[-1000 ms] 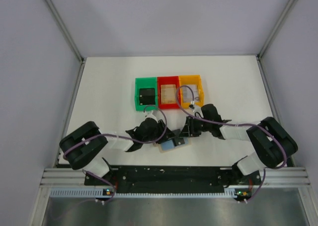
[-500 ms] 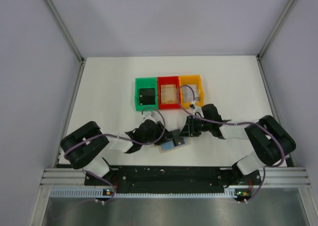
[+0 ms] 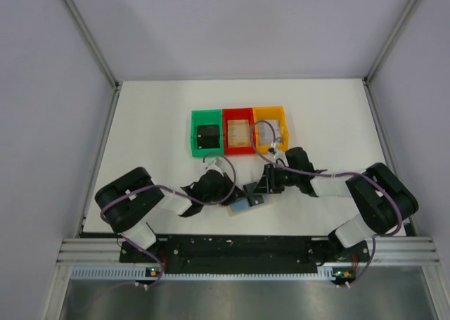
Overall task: Take the credit cards out of the card holder
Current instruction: Remove the credit card from the card holder.
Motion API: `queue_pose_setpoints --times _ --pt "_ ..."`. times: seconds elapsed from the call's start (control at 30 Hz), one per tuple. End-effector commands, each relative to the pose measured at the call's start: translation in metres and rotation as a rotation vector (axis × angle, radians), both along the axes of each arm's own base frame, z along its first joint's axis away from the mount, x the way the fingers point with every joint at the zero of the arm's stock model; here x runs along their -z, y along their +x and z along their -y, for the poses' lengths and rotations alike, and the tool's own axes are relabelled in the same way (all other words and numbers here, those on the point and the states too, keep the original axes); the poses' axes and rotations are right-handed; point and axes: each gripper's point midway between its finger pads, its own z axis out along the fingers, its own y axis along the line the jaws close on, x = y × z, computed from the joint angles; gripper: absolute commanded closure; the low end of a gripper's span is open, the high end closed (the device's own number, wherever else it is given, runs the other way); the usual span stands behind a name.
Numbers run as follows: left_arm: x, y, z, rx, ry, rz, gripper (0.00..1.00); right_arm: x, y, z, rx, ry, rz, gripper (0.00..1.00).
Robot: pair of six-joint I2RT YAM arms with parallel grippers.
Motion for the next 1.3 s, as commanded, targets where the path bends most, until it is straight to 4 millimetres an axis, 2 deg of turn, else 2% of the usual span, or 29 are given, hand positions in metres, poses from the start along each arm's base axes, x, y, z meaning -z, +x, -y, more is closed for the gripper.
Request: queue_pose_setpoints --times 0.0,0.53,0.8,0.93,1.07,1.17,1.27 --pt "-0.014 0.005 0.012 0.009 -0.069 0.046 1.00 0.015 -0.001 0.009 0.022 -0.053 -0.023 0.70" --pt "-0.005 -0.011 -0.023 -0.025 -0.028 0.070 1.00 0.026 0.006 0.023 0.081 -0.115 -0.037 0.69" --pt "-0.004 -0.018 -0.032 -0.033 -0.018 0.049 1.00 0.031 0.004 0.027 0.083 -0.141 -0.046 0.69" --pt "-0.015 -0.016 -0.026 -0.023 -0.058 0.068 1.00 0.030 0.005 0.026 0.080 -0.137 -0.042 0.69" --pt "-0.026 -0.009 -0.011 -0.002 -0.092 0.084 0.76 0.029 0.005 0.025 0.077 -0.131 -0.042 0.70" --pt "-0.029 -0.006 -0.001 0.007 -0.114 0.078 0.68 0.029 0.005 0.025 0.075 -0.130 -0.041 0.69" --pt "-0.021 -0.005 -0.001 -0.001 -0.098 0.048 0.64 0.029 0.004 0.025 0.074 -0.129 -0.041 0.69"
